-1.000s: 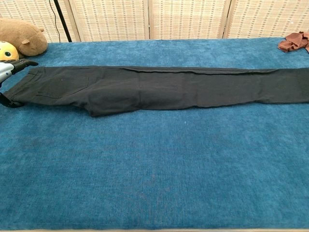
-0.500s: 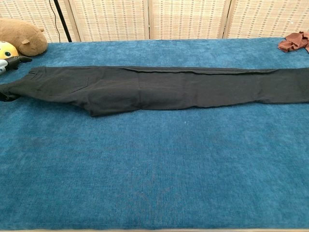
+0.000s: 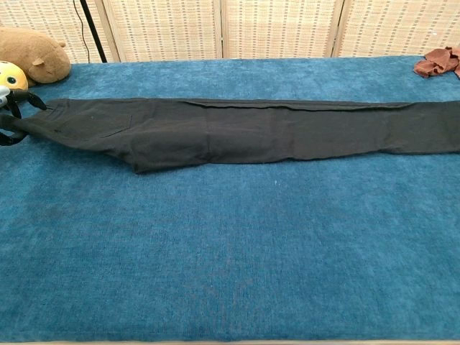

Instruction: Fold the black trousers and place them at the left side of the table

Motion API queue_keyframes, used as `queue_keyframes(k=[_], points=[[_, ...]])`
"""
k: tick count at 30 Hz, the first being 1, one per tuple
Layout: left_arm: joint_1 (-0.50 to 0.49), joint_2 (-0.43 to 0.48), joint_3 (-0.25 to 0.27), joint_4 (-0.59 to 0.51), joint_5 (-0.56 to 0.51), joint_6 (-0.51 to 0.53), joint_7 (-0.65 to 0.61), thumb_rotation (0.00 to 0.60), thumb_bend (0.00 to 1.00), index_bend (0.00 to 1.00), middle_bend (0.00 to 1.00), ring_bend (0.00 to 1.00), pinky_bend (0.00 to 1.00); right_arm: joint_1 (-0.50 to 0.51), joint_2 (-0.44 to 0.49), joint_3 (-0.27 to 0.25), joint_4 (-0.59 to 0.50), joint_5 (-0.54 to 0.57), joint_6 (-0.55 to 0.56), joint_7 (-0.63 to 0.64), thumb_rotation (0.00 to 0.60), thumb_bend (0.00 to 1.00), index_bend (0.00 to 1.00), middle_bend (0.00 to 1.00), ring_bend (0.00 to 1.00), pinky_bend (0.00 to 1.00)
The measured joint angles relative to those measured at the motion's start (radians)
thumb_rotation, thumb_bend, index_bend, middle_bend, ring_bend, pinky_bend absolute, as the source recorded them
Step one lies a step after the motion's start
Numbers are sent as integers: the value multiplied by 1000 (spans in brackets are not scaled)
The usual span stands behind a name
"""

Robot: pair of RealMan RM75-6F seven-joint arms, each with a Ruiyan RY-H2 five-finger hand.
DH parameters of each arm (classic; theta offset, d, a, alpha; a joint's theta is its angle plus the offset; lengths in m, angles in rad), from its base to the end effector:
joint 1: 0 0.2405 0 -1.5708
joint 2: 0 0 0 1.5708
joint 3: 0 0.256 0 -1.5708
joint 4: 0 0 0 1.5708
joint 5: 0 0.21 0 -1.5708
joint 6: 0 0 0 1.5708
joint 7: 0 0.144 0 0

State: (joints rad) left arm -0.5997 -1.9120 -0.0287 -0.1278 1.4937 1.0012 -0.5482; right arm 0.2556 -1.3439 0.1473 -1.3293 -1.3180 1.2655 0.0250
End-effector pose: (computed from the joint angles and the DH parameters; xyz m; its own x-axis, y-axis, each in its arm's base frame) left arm -0.3468 0.3844 0.0364 0.5447 0.1123 0.8311 0.8374 -0.1269 -0.5317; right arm -0.3347 -0.2595 0.1091 0.3735 -0.0494 0.9263 -0.9252 0.0528 0.3759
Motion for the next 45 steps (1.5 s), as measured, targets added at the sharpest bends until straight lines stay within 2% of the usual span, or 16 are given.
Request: queue_keyframes(k=[7,13,19,35,45], points=[[4,2,-4,7,-3,16,12,600,521,542,455,470,303,1,5,-3,-8,-3,-8,12,600,0,0,0,0,0],[9,16,-8,9,-6,34,22,600,542,629,526,508,325,1,8,-3,-14,-3,-13,19,600,0,0,0,0,0],[34,51,-13,3,-9,104,10,600,544,641,536,516,334,3,8,-6,-20,-4,-19,20,600,0,0,0,0,0],[139,199,-48,-37,-30,408,-71,600,543,641,536,516,336,4,3,-10,-38,-4,-20,0,600,0,0,0,0,0],[187,274,-59,-53,-38,463,-62,600,542,641,536,516,336,5,-9,-5,-20,2,-9,-32,600,0,0,0,0,0]])
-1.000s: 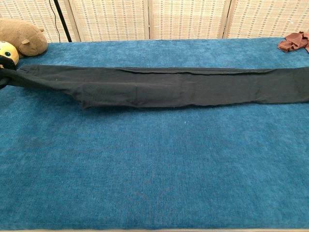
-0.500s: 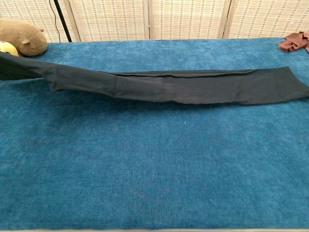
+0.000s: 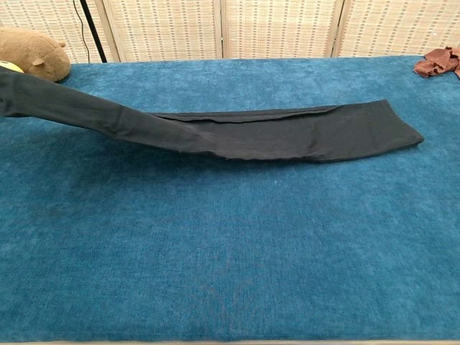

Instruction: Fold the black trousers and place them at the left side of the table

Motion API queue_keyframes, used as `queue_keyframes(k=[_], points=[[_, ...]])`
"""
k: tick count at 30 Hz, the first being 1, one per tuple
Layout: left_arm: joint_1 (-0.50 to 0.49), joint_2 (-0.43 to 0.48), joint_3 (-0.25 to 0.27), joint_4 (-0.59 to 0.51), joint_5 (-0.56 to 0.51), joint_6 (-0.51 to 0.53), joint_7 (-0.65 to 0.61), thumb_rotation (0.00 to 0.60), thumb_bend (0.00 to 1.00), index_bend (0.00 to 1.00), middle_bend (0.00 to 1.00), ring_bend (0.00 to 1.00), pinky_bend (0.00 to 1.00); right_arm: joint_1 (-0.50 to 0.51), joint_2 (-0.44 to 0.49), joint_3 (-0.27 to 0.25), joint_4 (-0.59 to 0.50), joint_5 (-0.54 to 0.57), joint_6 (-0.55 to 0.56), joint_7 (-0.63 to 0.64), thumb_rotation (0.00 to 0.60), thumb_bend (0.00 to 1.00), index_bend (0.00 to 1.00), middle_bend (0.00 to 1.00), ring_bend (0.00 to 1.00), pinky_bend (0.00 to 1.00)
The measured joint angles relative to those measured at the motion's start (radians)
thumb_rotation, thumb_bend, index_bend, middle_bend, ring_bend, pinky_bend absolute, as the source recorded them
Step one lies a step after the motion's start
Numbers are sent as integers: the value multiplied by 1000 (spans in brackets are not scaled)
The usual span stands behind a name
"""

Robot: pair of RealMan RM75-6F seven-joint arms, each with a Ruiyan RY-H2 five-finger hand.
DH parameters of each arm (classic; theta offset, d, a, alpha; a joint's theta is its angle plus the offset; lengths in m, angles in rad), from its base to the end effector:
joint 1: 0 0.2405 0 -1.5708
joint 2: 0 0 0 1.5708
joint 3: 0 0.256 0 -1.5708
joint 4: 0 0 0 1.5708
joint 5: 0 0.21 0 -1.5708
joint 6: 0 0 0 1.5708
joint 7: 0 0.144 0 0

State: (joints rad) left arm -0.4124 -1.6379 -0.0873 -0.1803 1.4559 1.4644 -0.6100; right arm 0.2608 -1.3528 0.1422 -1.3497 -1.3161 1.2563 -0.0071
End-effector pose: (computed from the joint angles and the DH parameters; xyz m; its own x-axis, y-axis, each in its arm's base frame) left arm -0.3809 0.3236 0.1965 0.5774 -0.2981 0.7601 0.7719 -0.1040 -0.6271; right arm -0.3292 -0.2589 0.1008 0.3778 -0.0693 0.9233 -0.9236 0.0416 0.3810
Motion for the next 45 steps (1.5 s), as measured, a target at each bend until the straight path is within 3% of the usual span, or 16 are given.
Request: queue_keyframes(k=[12,18,30,45], points=[[69,58,-23,-7,-30,13,-15,600,543,641,536,517,336,4,-18,6,24,-2,13,-18,600,0,0,0,0,0],[92,112,-68,-26,-69,63,-61,600,542,641,536,519,336,8,-26,5,32,3,3,-23,600,0,0,0,0,0],[58,212,-108,-112,-83,127,-63,600,540,641,536,519,338,5,-21,9,26,4,9,-20,600,0,0,0,0,0],[14,328,-147,-204,-103,73,-9,600,540,641,536,521,341,6,-23,11,23,12,4,-29,600,0,0,0,0,0]])
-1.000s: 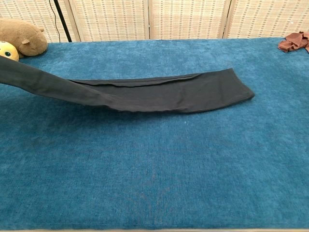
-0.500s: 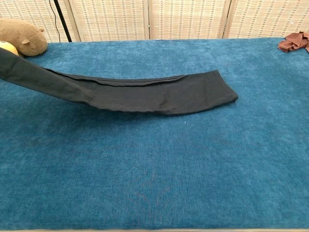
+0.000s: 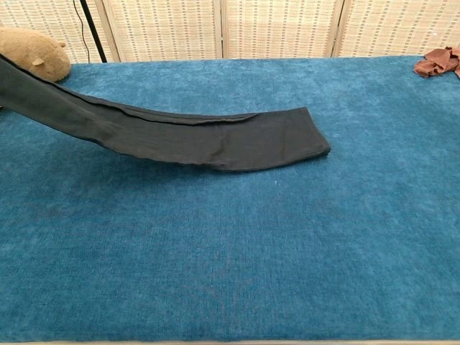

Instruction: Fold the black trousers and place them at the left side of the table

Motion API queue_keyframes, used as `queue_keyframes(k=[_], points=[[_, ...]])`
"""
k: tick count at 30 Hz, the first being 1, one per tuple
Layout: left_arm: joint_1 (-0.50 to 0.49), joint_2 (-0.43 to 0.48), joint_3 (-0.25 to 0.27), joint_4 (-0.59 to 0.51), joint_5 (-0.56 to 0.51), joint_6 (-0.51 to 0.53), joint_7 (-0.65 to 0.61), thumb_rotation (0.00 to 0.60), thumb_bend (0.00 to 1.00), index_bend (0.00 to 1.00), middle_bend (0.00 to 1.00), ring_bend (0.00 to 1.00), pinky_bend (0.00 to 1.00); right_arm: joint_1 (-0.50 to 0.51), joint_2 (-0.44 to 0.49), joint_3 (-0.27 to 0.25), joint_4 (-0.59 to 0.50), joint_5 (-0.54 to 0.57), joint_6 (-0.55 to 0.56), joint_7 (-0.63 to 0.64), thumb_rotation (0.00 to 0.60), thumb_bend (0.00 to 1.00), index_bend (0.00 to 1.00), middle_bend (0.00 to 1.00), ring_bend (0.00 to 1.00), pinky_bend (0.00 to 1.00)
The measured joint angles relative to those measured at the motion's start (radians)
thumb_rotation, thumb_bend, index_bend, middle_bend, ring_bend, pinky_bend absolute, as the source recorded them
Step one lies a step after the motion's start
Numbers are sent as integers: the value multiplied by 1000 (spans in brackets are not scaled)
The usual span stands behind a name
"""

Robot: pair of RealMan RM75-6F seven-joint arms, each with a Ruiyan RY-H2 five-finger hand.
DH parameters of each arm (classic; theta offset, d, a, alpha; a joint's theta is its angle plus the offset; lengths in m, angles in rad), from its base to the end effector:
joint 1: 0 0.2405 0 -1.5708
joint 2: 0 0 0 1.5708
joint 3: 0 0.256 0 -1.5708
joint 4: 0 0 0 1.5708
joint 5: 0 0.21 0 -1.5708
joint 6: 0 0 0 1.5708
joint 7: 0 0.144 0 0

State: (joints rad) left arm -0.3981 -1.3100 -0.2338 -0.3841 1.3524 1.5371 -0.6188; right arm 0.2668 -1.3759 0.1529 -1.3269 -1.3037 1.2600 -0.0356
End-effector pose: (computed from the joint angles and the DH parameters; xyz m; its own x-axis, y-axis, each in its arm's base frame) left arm -0.3624 0.3136 0.3438 0.5567 -0.5485 0.6239 0.7542 0.0189 -0.6563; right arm -0.3297 -0.2631 0.0980 0.3978 -0.0554 0.9158 -0.9148 0.0515 0.4005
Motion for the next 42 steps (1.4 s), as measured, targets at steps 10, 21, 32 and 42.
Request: queue_keyframes(k=[10,21,32,42], points=[[-13,3,2,-7,9,-19,3,600,539,641,536,521,343,1,0,2,-3,9,-8,0,600,0,0,0,0,0],[-173,-34,36,-73,98,-31,88,600,538,641,536,522,348,-2,15,5,-14,5,-4,25,600,0,0,0,0,0],[-395,-74,49,-283,191,-90,322,600,538,641,536,523,350,-12,44,15,-40,4,13,62,600,0,0,0,0,0],[-579,-187,42,-361,222,-262,537,600,539,641,536,522,349,-20,72,18,-59,-9,24,107,600,0,0,0,0,0]])
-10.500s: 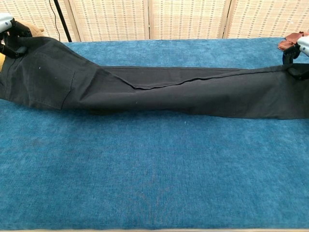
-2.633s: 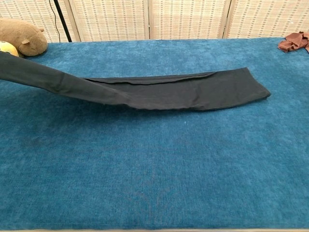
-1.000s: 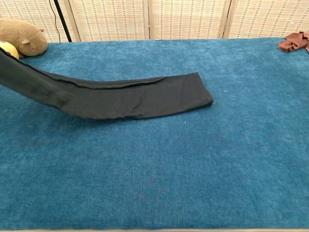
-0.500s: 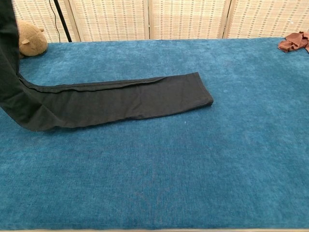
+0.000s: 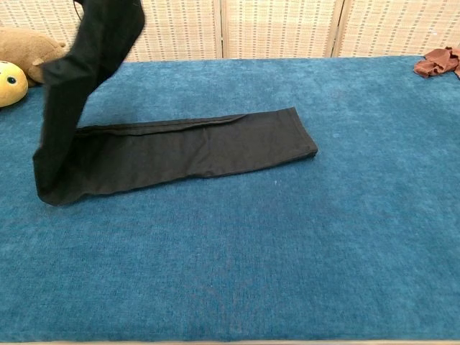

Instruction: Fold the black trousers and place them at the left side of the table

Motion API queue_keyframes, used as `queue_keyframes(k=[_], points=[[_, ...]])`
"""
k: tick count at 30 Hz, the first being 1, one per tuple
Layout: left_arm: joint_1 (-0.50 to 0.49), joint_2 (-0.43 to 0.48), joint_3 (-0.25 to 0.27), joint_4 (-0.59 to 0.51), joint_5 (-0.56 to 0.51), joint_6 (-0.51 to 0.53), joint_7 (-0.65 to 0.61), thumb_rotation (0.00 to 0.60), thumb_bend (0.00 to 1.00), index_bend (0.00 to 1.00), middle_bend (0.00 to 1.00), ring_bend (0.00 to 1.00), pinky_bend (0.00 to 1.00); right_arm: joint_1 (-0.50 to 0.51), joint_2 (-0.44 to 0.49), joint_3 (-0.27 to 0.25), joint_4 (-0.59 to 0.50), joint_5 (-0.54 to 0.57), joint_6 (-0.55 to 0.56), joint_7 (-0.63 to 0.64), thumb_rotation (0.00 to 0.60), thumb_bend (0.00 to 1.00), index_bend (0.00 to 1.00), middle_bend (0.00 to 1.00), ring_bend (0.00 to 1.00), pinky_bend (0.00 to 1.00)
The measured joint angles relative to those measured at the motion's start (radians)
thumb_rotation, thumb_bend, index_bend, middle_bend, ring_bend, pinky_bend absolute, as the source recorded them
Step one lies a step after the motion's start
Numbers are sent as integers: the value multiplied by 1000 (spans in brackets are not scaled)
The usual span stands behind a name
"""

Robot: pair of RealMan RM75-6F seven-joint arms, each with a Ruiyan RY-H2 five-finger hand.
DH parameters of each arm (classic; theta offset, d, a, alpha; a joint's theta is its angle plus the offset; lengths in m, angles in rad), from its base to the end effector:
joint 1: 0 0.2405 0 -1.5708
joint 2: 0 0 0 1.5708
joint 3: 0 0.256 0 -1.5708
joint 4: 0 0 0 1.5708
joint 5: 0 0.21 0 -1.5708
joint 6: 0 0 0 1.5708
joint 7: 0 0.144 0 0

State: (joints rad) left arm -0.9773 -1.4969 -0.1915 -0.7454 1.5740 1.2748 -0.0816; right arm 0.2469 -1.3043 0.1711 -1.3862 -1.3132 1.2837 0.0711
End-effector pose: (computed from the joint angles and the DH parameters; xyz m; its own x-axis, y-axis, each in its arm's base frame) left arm -0.1126 0.4670 0.1315 0.5166 -0.4951 0.6986 0.5056 -0.4821 -0.7155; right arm -0.3273 -0.2604 0.1229 0.3104 -0.0113 0.9506 -0.9488 0.0580 0.3105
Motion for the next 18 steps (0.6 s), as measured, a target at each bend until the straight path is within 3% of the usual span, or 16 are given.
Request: queue_keyframes(k=[7,18], points=[[-116,-129,0,61,5,-113,60,600,538,641,536,523,350,0,8,4,0,11,-9,14,600,0,0,0,0,0],[-259,-348,33,254,37,-212,122,600,519,602,493,503,353,-2,21,5,0,13,-18,43,600,0,0,0,0,0]])
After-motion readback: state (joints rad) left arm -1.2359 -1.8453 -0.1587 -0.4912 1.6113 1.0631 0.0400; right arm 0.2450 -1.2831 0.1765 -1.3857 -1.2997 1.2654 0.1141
